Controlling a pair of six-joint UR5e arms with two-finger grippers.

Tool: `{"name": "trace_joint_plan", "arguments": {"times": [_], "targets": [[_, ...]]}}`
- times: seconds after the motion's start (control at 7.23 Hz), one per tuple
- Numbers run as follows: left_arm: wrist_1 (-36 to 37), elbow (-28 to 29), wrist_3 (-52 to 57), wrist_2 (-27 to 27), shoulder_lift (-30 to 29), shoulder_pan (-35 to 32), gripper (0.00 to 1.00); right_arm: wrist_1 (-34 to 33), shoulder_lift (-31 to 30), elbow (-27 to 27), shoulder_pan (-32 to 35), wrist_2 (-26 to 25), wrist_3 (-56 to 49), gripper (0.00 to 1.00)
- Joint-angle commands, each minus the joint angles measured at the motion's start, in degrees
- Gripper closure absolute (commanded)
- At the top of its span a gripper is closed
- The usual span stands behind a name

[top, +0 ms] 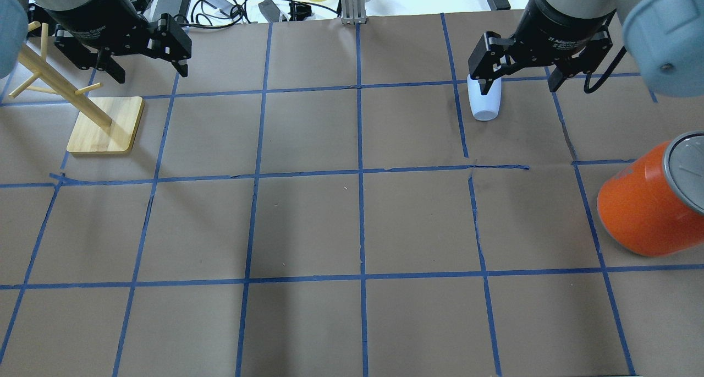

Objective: Flip cup
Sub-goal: 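Lower the right gripper over the upside-down white cup and close on it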

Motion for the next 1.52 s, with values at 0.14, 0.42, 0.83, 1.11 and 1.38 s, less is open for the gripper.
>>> {"name": "trace_joint_plan", "arguments": {"times": [0.14,0.42,0.83,1.11,1.38], "targets": [[0.0,-0.09,0.0,0.0,0.0,-0.04,0.0,-0.52,0.55,0.1,-0.07,0.48,-0.68,0.0],[0.0,-0.09,0.0,0.0,-0.09,-0.04,0.0,-0.43,0.47,-0.17,-0.07,-0.22,-0.69,0.0],[0.0,-0.09,0.0,-0.09,0.0,-0.04,0.0,-5.77,4.83,-0.52,-5.31,0.31,-0.95,0.0],[0.0,-0.09,0.0,0.0,0.0,-0.04,0.0,-15.25,17.98,-5.23,-7.1,0.13,0.01,0.0],[0.0,-0.09,0.0,0.0,0.0,-0.04,0.0,-16.34,29.6,-14.02,-6.92,0.66,0.28,0.0]]}}
